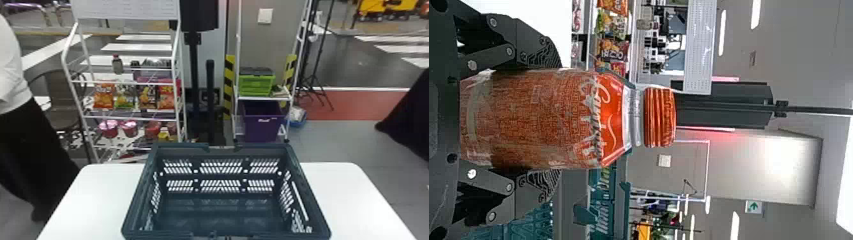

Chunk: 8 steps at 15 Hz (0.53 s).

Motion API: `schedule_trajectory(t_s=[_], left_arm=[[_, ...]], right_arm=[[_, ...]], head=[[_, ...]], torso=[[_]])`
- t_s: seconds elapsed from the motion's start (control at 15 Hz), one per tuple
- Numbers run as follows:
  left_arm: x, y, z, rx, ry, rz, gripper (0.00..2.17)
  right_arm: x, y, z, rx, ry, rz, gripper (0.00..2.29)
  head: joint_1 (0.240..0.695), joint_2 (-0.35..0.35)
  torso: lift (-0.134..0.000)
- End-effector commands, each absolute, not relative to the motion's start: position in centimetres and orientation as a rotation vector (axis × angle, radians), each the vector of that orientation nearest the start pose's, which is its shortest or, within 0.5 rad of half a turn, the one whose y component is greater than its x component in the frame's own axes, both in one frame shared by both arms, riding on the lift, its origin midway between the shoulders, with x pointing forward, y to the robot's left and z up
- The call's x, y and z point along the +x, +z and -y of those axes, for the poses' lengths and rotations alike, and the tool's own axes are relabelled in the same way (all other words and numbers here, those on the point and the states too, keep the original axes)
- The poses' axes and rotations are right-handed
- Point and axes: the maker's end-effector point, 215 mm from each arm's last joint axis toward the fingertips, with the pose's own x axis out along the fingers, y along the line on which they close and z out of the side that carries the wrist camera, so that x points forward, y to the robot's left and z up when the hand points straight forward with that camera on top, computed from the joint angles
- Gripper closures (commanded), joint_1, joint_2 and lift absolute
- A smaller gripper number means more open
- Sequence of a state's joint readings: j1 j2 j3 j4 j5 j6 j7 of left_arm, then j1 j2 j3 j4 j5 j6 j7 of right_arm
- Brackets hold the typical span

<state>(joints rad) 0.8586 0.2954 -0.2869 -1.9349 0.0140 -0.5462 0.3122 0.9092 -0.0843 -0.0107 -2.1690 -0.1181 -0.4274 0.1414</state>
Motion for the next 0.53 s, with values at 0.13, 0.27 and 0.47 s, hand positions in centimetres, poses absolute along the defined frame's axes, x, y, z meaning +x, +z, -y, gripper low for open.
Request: schedule_trajectory(t_s=[0.13, 0.27, 0.47], left_arm=[[27.6, -38.3, -16.2, -0.041, -0.104, -0.006, 2.14], [27.5, -38.6, -16.2, -0.035, -0.105, -0.012, 2.14], [27.2, -38.7, -16.2, -0.045, -0.103, -0.011, 2.14]], right_arm=[[33.9, -26.9, 21.0, 0.035, 0.134, 0.146, 1.96], [35.2, -26.0, 21.1, 0.049, 0.117, 0.152, 1.96], [38.0, -25.8, 20.5, 0.049, 0.128, 0.12, 1.96]], head=[[0.499, 0.0], [0.499, 0.0], [0.499, 0.0]], torso=[[0.0], [0.0], [0.0]])
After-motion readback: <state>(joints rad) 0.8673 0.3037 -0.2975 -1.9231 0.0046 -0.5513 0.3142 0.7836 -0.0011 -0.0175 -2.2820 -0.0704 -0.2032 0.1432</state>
